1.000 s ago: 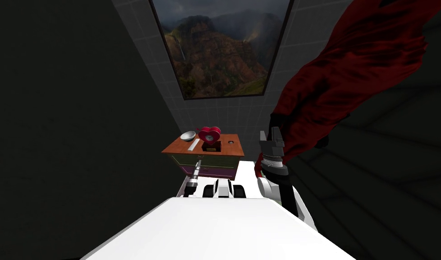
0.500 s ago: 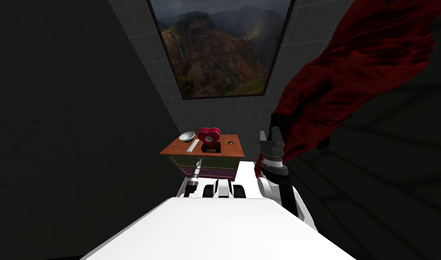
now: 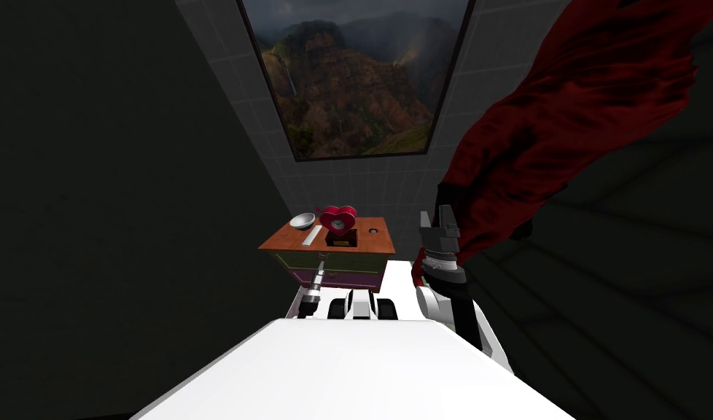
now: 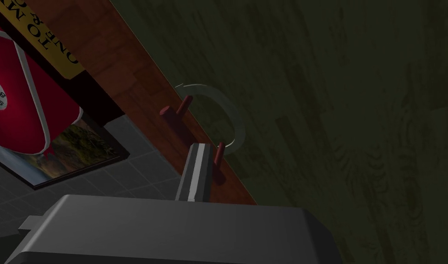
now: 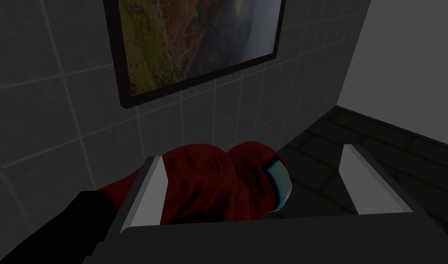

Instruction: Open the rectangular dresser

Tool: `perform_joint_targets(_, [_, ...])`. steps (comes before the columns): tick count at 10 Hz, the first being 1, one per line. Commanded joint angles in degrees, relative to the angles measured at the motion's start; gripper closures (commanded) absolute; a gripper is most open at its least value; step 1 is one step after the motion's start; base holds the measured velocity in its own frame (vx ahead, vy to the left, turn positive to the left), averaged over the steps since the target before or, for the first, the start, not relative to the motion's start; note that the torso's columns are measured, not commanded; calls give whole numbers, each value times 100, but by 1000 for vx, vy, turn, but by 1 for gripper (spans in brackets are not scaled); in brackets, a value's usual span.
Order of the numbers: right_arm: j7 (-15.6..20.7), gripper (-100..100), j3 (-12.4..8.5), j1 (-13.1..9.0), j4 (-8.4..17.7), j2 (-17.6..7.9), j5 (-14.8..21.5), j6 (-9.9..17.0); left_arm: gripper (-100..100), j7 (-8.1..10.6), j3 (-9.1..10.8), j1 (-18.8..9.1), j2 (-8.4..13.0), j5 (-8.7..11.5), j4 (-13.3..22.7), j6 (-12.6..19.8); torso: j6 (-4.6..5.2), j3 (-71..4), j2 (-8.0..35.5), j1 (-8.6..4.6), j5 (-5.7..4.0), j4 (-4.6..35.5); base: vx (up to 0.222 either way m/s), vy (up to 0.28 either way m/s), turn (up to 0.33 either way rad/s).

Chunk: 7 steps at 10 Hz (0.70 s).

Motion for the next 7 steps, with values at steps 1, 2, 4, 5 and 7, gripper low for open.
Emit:
perform_joint_targets(1, [0,0,0,0,0,0,0,0,-100,50,1,-85,57,-18,-24,158,1,-1,-2,-11,-3,0,-32,2,-16])
perform_joint_targets(2, [0,0,0,0,0,0,0,0,-100,75,2,-131,84,-26,-32,234,2,3,5,-14,-4,1,-49,-5,-17])
perform_joint_targets(4, [0,0,1,-1,0,1,0,0,-100,135,6,-240,148,-45,-47,418,1,6,9,-10,-3,2,-62,-9,-17])
perform_joint_targets(5, [0,0,1,-1,0,1,0,0,-100,169,8,-300,184,-55,-54,523,1,3,3,-4,-2,1,-58,-10,-16])
perform_joint_targets(7, [0,0,1,-1,0,1,0,0,-100,241,12,-425,256,-77,-66,745,0,-3,-4,-5,-2,-1,-56,-9,-17])
